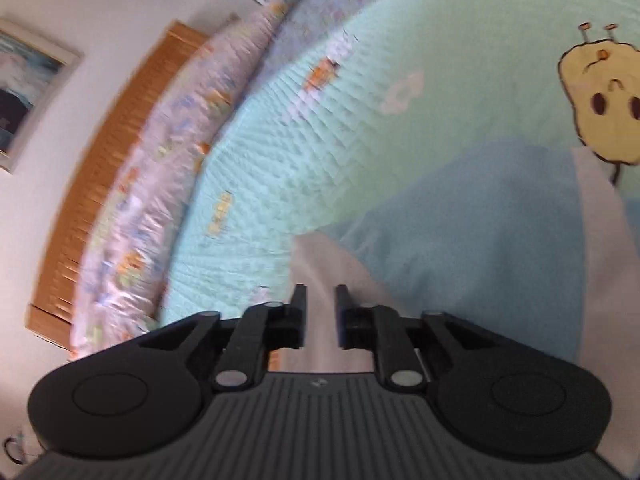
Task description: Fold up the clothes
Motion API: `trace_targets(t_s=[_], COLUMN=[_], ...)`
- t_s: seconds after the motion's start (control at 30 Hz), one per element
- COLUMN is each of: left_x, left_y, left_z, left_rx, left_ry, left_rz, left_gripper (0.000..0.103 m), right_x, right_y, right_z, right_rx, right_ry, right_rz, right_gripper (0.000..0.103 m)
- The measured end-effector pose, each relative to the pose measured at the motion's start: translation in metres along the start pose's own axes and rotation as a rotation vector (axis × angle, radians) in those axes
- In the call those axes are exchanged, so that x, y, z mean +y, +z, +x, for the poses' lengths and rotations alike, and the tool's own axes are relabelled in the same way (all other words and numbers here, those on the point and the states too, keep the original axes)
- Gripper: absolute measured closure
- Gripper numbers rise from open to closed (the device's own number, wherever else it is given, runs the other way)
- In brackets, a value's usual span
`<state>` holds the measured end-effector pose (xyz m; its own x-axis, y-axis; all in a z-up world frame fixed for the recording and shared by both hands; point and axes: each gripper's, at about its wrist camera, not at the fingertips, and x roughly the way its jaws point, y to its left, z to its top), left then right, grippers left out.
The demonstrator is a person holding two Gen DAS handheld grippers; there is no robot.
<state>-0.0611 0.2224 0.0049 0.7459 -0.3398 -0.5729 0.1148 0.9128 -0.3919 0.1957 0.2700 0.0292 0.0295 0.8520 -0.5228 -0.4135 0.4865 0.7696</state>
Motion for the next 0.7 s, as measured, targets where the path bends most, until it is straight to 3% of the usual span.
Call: trace_targets(t_s=[0.03,0.07,0.1,0.17,0.23,0.27,0.33,0.43,0.47,0.53,0.57,0.6,0.67,0.7], left_x=[-0.001,-0.003,-0.004,-0.004,-0.008,-0.010,-0.013,-0.020,-0.021,-0.022,-0.022,-0.022,-0.024,-0.027], left_y=[0.000,-0.001,-0.001,0.004,0.004,0.005,0.005,0.007,0.008,0.012,0.015,0.019,0.029,0.034], left_z=[0.001,0.001,0.002,0.006,0.002,0.000,-0.006,-0.015,-0.019,-0.028,-0.035,-0.041,-0.048,-0.049], left_rx=[0.003,0.005,0.008,0.013,0.011,0.010,0.002,-0.001,-0.003,-0.011,-0.022,-0.035,-0.054,-0.061], left_ry=[0.005,0.011,0.016,0.034,0.046,0.052,0.065,0.082,0.083,0.075,0.071,0.073,0.091,0.110], left_rz=[0.005,0.011,0.016,0.025,0.016,0.012,-0.008,-0.006,-0.008,-0.020,-0.025,-0.028,-0.030,-0.021], left_gripper=[0.004,0.004,0.004,0.004,0.004,0.004,0.004,0.004,0.004,0.005,0.005,0.005,0.005,0.005], right_x=[-0.004,-0.017,-0.032,-0.056,-0.040,-0.029,-0.018,-0.021,-0.032,-0.050,-0.058,-0.057,-0.060,-0.064], right_y=[-0.004,-0.005,-0.009,-0.018,-0.029,-0.035,-0.056,-0.089,-0.097,-0.110,-0.116,-0.120,-0.128,-0.131], right_z=[-0.011,-0.012,-0.018,-0.033,-0.054,-0.064,-0.077,-0.082,-0.082,-0.090,-0.098,-0.107,-0.117,-0.118], right_rx=[-0.019,-0.017,-0.027,-0.075,-0.135,-0.157,-0.156,-0.115,-0.101,-0.114,-0.142,-0.177,-0.212,-0.211], right_ry=[0.015,-0.067,-0.078,-0.059,-0.104,-0.126,-0.028,0.063,0.005,-0.062,-0.069,-0.059,-0.035,-0.022], right_rz=[0.012,0.032,0.091,0.222,0.165,0.114,0.088,0.108,0.121,0.163,0.191,0.198,0.213,0.222], right_gripper=[0.077,0.086,0.102,0.103,0.092,0.077,0.060,0.053,0.054,0.097,0.096,0.095,0.072,0.068])
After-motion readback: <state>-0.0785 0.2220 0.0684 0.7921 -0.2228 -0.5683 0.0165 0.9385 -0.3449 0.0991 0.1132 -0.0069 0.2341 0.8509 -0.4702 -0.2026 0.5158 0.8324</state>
